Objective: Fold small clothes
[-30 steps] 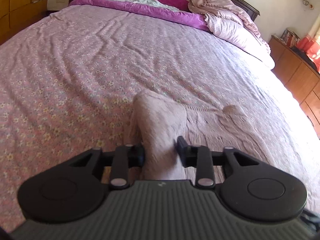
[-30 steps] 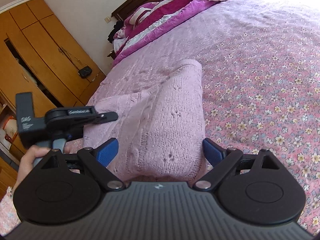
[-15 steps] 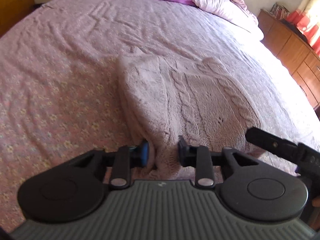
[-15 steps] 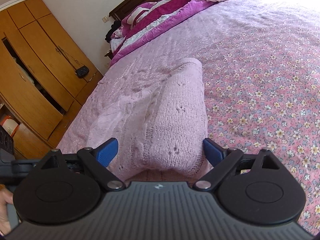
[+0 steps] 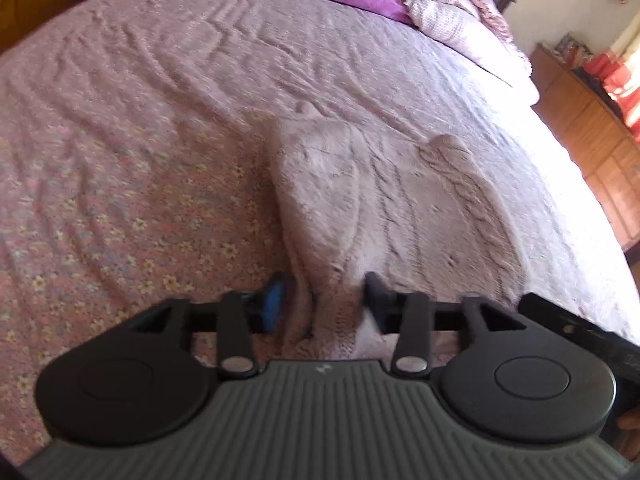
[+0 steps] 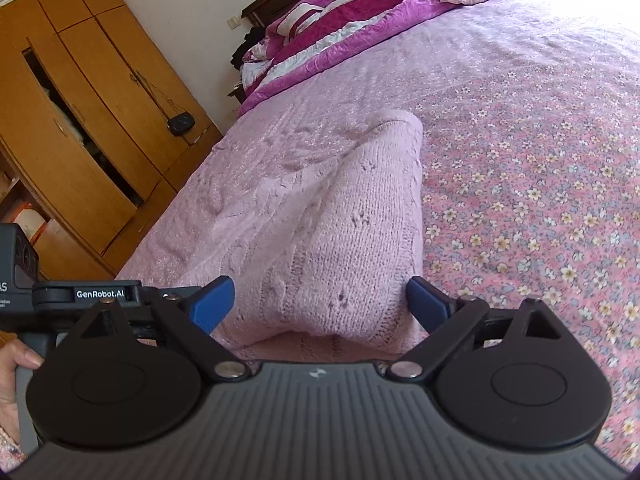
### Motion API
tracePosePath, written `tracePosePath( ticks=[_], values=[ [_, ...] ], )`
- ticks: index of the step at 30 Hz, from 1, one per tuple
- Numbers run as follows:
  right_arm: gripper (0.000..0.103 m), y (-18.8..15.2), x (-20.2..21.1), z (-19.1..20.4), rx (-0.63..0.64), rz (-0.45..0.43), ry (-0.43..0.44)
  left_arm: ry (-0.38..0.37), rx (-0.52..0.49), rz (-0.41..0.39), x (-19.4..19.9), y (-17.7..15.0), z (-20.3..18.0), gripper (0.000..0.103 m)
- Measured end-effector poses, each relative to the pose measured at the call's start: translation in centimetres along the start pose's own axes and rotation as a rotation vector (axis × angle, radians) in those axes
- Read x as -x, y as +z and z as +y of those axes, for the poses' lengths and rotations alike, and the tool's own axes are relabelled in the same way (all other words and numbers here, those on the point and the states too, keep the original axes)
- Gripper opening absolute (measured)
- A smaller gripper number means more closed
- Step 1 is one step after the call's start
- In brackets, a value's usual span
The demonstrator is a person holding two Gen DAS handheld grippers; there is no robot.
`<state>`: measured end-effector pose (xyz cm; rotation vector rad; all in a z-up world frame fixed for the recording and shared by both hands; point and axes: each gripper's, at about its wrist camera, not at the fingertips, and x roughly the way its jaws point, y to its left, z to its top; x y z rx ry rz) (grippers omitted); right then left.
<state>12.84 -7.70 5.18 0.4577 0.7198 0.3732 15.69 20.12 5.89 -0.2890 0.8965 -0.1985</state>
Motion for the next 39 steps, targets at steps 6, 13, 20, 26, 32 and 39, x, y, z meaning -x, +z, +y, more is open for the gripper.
tracePosePath(
  ticks=[6,13,20,26,32,39],
  values=[
    [0.098,1.4,0.3,-1.4,-0.017,-0.011,0.017,-0.042,0.004,-0.035,-0.4,0.2,-0.4,0.073],
    [0.098,2.1,-2.3,-4.0,-0.096,0.046,0.013,-0.024,0.047,-0.011,-3.3,-0.3,0.2,0.08],
    [0.098,2.2,-5.0,-5.7,-0.201,0.107,0.153,-0.224,0.163,0.017,-5.0,-0.4,1.1,0.079],
    [0.066,2.9,-6.2,-6.1,-0.238,0.128,0.15,-0.242,0.206,0.002,-5.1,-0.2,1.0,0.043],
    [0.053,5.1,-4.0,-6.2,-0.287,0.135,0.195,-0.304,0.242,-0.024,-2.3,0.5,-0.6,0.038],
    [0.053,6.4,3.4,-5.8,-0.251,0.106,0.204,-0.329,0.156,-0.005,1.1,-1.3,-6.0,0.038]
  ],
)
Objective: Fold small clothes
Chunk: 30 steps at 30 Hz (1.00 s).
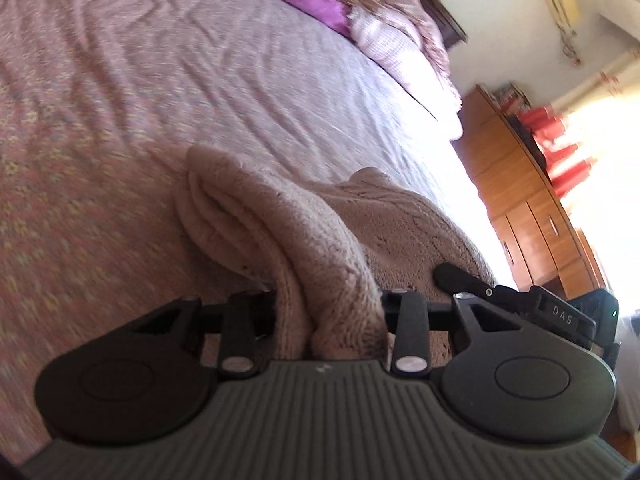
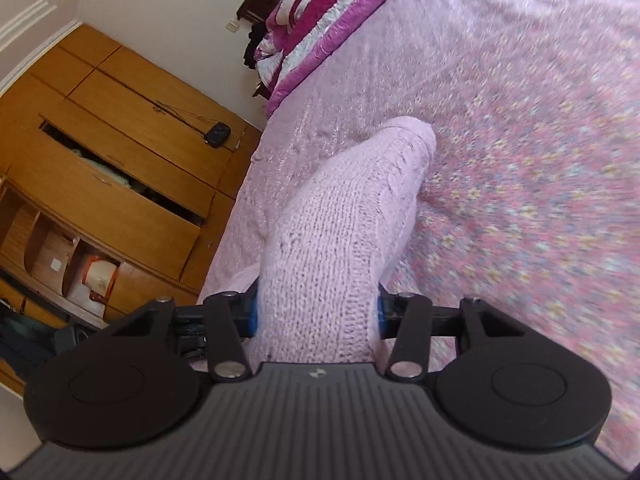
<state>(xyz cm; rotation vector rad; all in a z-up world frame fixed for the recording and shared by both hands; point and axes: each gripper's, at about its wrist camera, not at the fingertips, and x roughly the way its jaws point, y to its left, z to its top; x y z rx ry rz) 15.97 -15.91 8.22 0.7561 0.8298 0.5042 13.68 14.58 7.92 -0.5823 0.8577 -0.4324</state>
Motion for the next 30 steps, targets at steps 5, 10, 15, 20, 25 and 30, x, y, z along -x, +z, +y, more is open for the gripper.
tracePosePath(
  ticks=[5,10,15,20,25,30],
  values=[
    [0.053,-1.8,6.2,-0.1,0.028,-0.047,-0.014,-0.013,-0.07,0.022,0.6,-3.5,-3.9,0.038],
    [0.053,-4.9,10.9,-1.5,0.034,-0.066,-0.063,0.016,-0.113,0.071,0.0,-7.3,-5.7,0.038],
    [0.054,-8.6,11.9,-4.6,-0.005,-0.052,-0.126,0.132,-0.196,0.105,-1.0,-10.7,-5.7,0.041],
    [0.068,-11.5,10.9,-6.7,-0.041,-0.06,-0.198,0.189,-0.207,0.063,-0.3,-12.5,-4.7,0.052],
    [0.079,-13.5,12.8,-6.0,0.014,-0.115,-0.235,0.271,-0.272,-0.007,2.1,-14.3,-6.3,0.072],
    [0.09,-15.4,14.8,-3.5,0.171,-0.153,-0.31,0.321,-0.303,-0.058,3.9,-16.3,-7.6,0.079]
  ],
)
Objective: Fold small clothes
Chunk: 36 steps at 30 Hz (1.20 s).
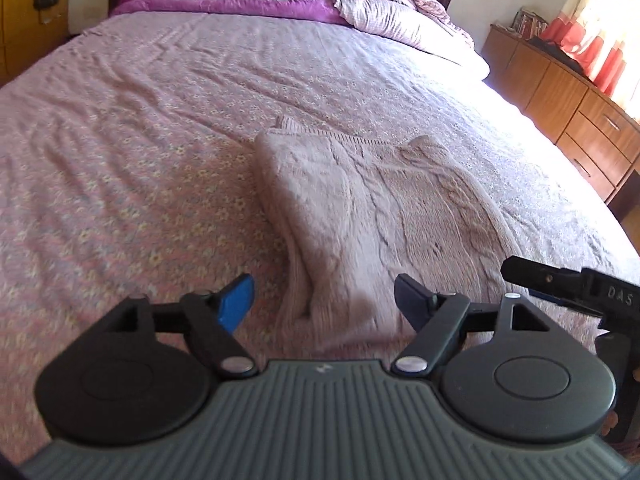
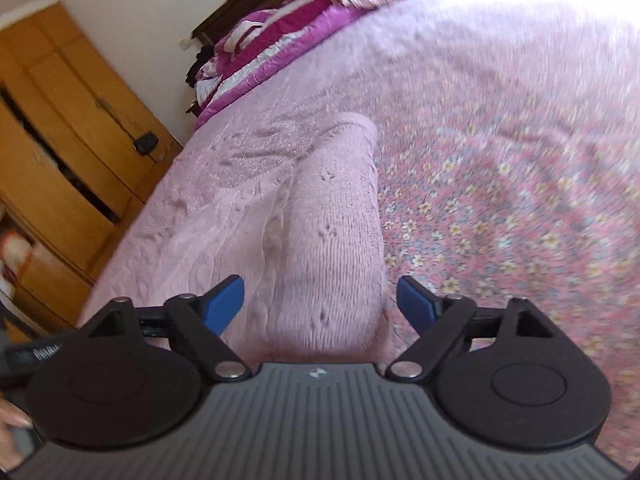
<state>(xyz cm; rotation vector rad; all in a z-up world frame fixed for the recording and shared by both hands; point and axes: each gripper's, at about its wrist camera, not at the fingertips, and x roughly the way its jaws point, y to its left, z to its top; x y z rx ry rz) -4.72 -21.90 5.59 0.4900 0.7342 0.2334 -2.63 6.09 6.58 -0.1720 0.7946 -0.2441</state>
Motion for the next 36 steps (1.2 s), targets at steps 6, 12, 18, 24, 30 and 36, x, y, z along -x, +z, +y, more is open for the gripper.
tracePosePath(
  ticks=[6,12,18,24,30,36],
  values=[
    [0.095,-2.9,1.4,2.0,0.207,0.029,-0.116,0.091,0.027,0.042,0.1,-3.7,-0.9,0.09],
    [0.098,-5.6,0.6,1.9,0.251,0.045,-0.246,0.17,0.015,0.076,-2.0,-6.2,-2.1,0.09],
    [0.102,-6.9,-1.3,1.5,0.24,0.099,-0.283,0.224,0.007,0.098,-3.3,-7.5,-2.7,0.09],
    [0.103,-7.9,-1.8,1.3,0.235,0.097,-0.303,0.268,-0.042,0.102,-4.0,-7.9,-3.6,0.092],
    [0.103,-7.9,-1.9,1.3,0.229,0.1,-0.302,0.285,-0.051,0.103,-4.2,-8.1,-3.9,0.094],
    [0.103,-7.8,-2.0,1.2,0.226,0.099,-0.301,0.285,-0.045,0.107,-4.4,-8.1,-3.8,0.097]
  ],
)
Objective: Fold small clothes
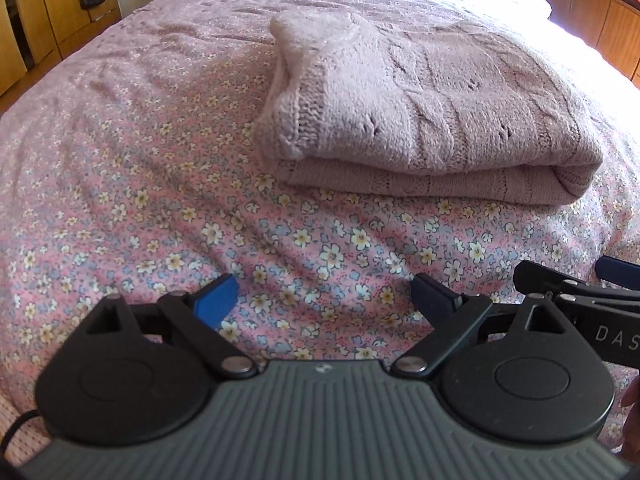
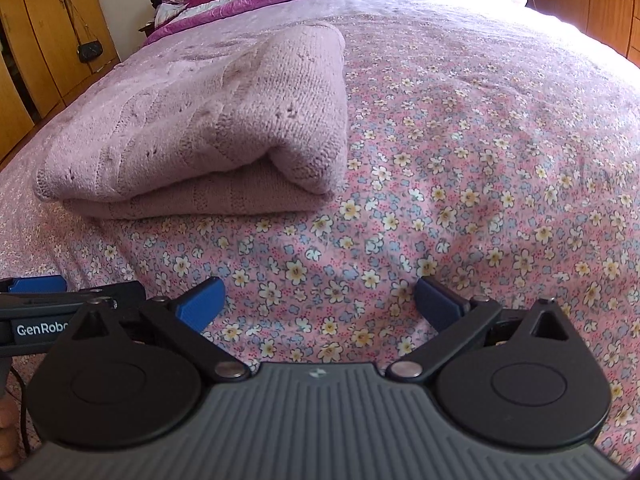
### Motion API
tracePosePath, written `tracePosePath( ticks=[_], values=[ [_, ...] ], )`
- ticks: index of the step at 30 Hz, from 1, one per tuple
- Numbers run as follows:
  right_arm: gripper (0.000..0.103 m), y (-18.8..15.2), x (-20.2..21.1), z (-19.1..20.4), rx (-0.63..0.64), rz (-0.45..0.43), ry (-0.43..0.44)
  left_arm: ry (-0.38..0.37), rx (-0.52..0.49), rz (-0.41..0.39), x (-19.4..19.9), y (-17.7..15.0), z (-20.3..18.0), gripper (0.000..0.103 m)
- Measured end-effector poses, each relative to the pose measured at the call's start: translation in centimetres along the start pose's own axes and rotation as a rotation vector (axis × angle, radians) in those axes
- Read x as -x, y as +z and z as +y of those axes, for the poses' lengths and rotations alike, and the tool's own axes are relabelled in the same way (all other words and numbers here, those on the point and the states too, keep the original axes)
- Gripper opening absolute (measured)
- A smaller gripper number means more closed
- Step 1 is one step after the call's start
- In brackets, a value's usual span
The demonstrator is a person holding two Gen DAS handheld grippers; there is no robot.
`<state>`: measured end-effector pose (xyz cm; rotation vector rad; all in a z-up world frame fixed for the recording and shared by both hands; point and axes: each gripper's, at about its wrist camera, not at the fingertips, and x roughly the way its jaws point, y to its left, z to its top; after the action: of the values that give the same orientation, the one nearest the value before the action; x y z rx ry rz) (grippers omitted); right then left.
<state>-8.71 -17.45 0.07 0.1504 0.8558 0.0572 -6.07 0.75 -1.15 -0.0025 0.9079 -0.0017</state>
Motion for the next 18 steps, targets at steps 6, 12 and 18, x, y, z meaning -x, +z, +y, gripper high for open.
tracePosePath(
  ticks=[6,12,18],
  values=[
    [0.103,-0.03,0.03,-0.01,0.0,0.0,0.0,-0.004,0.007,-0.005,-0.15,-0.14,0.08,0.097],
    [0.103,-0.09,0.05,-0.06,0.0,0.0,0.0,-0.004,0.005,-0.007,-0.21,-0.16,0.07,0.097],
    [0.103,-0.03,0.0,-0.11,0.001,0.001,-0.001,-0.004,0.005,-0.007,-0.24,-0.15,0.09,0.097]
  ],
)
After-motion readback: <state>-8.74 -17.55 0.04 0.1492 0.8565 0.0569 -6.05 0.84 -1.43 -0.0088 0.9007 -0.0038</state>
